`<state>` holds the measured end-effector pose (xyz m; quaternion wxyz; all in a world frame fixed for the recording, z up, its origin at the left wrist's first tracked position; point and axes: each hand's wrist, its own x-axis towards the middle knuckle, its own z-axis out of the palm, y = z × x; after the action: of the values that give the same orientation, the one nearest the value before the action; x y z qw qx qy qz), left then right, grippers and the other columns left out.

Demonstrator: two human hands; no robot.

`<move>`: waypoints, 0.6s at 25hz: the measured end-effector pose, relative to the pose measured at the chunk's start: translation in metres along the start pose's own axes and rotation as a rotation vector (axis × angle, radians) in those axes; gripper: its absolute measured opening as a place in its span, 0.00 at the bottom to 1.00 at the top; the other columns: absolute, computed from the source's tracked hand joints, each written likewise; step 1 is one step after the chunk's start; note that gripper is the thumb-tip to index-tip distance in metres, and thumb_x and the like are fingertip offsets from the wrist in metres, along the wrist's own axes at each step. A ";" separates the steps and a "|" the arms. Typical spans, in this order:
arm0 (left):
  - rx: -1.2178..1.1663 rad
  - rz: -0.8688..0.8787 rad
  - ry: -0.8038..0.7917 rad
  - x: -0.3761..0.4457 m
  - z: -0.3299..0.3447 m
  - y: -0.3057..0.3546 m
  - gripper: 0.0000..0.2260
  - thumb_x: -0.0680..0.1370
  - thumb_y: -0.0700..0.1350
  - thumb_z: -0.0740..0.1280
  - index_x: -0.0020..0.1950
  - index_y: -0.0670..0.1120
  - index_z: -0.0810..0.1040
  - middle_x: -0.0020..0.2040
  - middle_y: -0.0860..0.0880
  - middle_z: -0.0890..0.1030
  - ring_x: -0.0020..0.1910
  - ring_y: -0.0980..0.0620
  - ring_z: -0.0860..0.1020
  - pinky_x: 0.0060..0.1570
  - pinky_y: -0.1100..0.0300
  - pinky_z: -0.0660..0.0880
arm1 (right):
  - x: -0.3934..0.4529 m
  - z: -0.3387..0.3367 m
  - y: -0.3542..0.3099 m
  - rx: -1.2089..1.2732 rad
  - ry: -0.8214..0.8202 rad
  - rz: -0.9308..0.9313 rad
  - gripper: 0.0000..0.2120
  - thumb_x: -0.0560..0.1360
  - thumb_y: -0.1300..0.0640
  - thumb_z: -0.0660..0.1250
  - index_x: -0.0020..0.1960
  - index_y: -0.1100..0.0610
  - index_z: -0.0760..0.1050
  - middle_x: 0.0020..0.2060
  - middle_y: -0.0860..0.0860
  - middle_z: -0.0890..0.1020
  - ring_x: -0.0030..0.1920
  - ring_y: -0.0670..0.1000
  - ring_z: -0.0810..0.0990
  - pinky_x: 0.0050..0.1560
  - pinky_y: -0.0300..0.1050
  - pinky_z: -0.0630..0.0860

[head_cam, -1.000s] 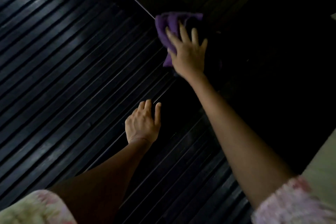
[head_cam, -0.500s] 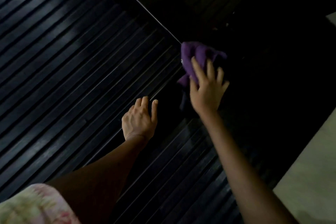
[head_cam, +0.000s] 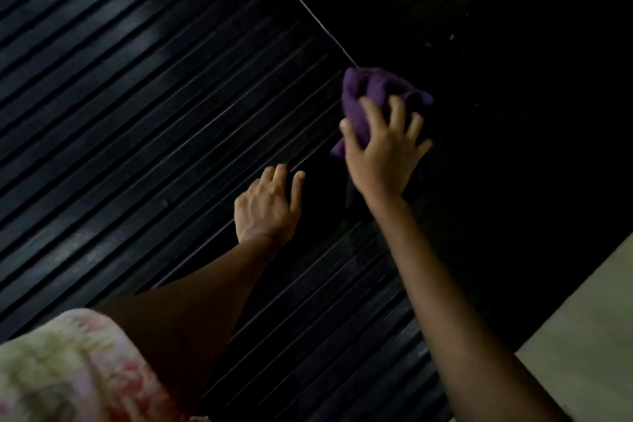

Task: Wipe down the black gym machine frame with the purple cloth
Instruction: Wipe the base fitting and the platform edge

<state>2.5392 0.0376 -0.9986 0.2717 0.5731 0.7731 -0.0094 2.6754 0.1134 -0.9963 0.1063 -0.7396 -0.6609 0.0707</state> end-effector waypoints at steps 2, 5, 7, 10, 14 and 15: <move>-0.009 -0.005 0.001 0.001 0.000 -0.001 0.20 0.82 0.57 0.48 0.62 0.47 0.71 0.58 0.48 0.77 0.52 0.47 0.77 0.43 0.58 0.64 | -0.015 0.000 0.010 -0.075 -0.011 -0.220 0.19 0.72 0.44 0.62 0.59 0.50 0.77 0.60 0.55 0.77 0.56 0.62 0.74 0.49 0.60 0.71; -0.032 -0.006 -0.009 0.001 0.000 0.000 0.20 0.82 0.57 0.48 0.61 0.47 0.72 0.57 0.48 0.77 0.52 0.47 0.77 0.43 0.57 0.65 | 0.013 -0.008 0.023 -0.092 0.019 -0.113 0.18 0.71 0.45 0.65 0.58 0.51 0.75 0.57 0.56 0.76 0.54 0.62 0.74 0.45 0.55 0.72; -0.029 -0.003 -0.008 0.002 0.001 0.000 0.20 0.82 0.57 0.49 0.60 0.46 0.72 0.56 0.48 0.77 0.53 0.47 0.77 0.43 0.57 0.66 | 0.023 -0.004 0.012 -0.108 0.025 0.139 0.19 0.73 0.45 0.64 0.62 0.50 0.72 0.61 0.56 0.73 0.59 0.61 0.72 0.49 0.54 0.69; -0.036 -0.002 -0.031 0.001 -0.001 -0.002 0.20 0.82 0.57 0.49 0.61 0.46 0.72 0.57 0.47 0.77 0.54 0.46 0.77 0.44 0.57 0.66 | 0.004 0.006 -0.006 -0.135 0.071 0.158 0.20 0.72 0.44 0.62 0.61 0.50 0.73 0.61 0.57 0.74 0.56 0.61 0.72 0.47 0.53 0.68; -0.066 -0.013 -0.059 0.001 -0.003 0.000 0.21 0.82 0.56 0.50 0.62 0.44 0.72 0.57 0.46 0.77 0.53 0.45 0.77 0.45 0.55 0.69 | 0.000 0.006 0.000 -0.052 0.098 0.120 0.20 0.69 0.44 0.63 0.57 0.51 0.77 0.57 0.57 0.77 0.50 0.60 0.75 0.44 0.51 0.67; -0.069 -0.013 -0.061 0.000 -0.003 0.000 0.21 0.82 0.56 0.50 0.62 0.44 0.72 0.57 0.45 0.77 0.53 0.45 0.77 0.45 0.55 0.68 | 0.002 0.006 0.000 -0.052 0.101 0.135 0.20 0.69 0.44 0.64 0.57 0.51 0.77 0.56 0.57 0.77 0.49 0.60 0.75 0.44 0.51 0.67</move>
<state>2.5382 0.0388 -0.9957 0.3146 0.5576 0.7682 -0.0018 2.6744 0.1161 -1.0020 0.1152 -0.7875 -0.6050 0.0229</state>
